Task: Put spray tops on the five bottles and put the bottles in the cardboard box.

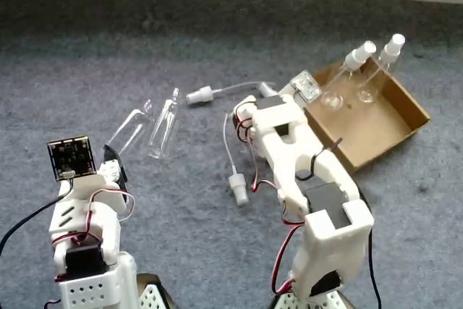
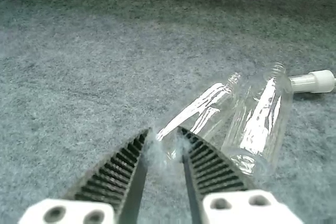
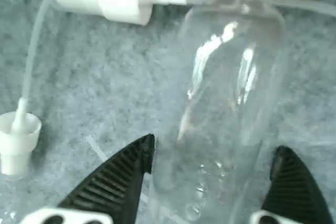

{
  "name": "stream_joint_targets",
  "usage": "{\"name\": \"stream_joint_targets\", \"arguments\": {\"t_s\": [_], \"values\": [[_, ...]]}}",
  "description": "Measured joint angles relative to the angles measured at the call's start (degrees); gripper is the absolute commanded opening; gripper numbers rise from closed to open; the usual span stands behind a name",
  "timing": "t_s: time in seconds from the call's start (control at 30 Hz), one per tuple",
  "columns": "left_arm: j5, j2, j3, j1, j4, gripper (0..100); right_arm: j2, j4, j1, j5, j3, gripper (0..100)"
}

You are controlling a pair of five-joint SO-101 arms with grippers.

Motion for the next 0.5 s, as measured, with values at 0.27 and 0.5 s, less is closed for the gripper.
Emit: {"name": "stream_joint_targets", "arguments": {"t_s": [0.27,0.5], "values": [[0.0,0.0,0.0,0.0,0.0,5,-1.4,4.7,0.6,0.0,0.2,7.0],[0.0,0.0,0.0,0.0,0.0,5,-5.4,5.6,0.7,6.7,0.3,0.4]]}}
